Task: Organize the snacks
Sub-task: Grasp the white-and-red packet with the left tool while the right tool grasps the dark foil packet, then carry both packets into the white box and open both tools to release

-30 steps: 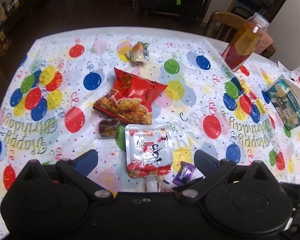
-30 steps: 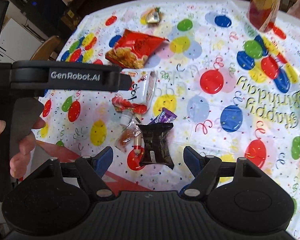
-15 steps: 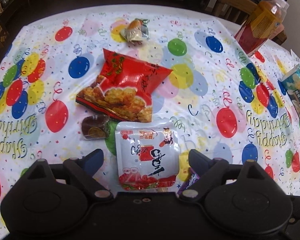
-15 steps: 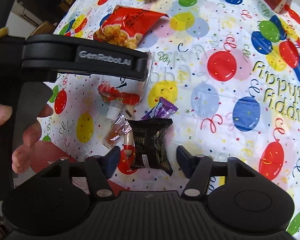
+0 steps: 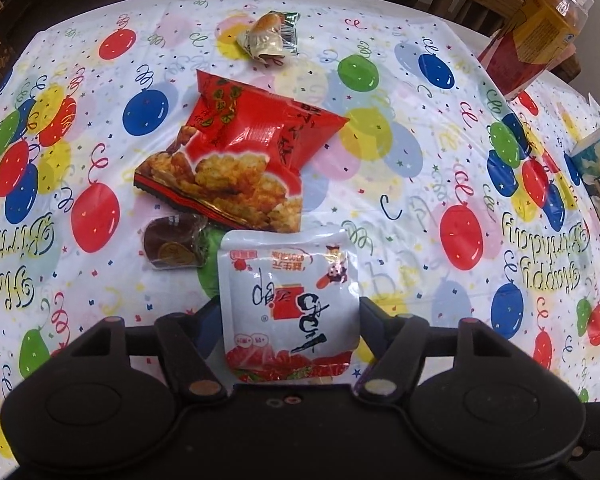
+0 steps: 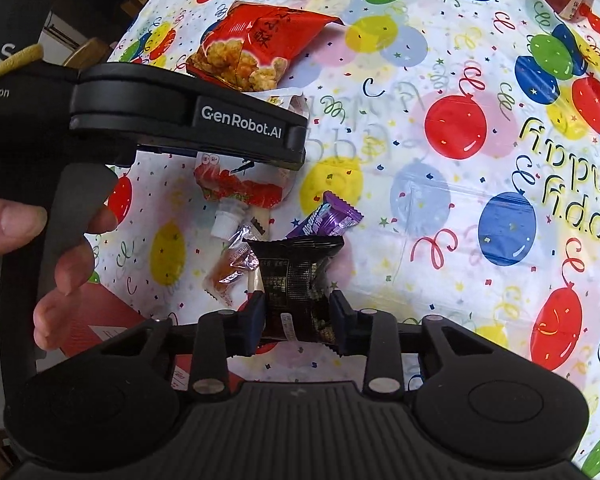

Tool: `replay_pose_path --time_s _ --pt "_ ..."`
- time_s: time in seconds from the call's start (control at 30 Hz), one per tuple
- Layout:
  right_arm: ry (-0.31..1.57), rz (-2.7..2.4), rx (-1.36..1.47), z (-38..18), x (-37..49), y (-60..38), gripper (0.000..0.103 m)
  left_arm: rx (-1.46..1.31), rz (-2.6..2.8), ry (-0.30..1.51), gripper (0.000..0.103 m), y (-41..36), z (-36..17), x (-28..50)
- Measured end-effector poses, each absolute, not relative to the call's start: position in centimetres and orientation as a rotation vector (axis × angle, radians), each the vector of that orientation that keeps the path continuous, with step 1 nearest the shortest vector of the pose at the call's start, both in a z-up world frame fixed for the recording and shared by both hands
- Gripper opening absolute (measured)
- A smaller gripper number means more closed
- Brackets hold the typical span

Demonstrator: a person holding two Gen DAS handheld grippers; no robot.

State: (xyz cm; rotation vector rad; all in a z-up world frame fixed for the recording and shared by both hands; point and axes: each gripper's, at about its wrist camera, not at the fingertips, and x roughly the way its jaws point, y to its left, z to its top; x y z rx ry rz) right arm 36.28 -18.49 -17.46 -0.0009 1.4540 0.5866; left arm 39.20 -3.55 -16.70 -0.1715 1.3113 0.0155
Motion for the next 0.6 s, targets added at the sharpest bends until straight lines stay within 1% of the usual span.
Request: replay_pose_path --time_s 0.17,0.37,0.6 --pt "1.447 0.582 0.008 -17.1 35.9 -19.1 0.030 -0.159 0.028 1.304 0.066 -3.7 -16.5 38.9" --pt "1.430 0.564 0.048 -16.1 35.7 -20.4 0.030 -0.199 0.039 1.300 0.066 -2.9 -16.0 38.3" --pt "1.377 0.534 0.094 -13.8 35.5 -21.9 0.030 -0.218 0.028 1.263 0.066 -2.3 -13.9 37.0"
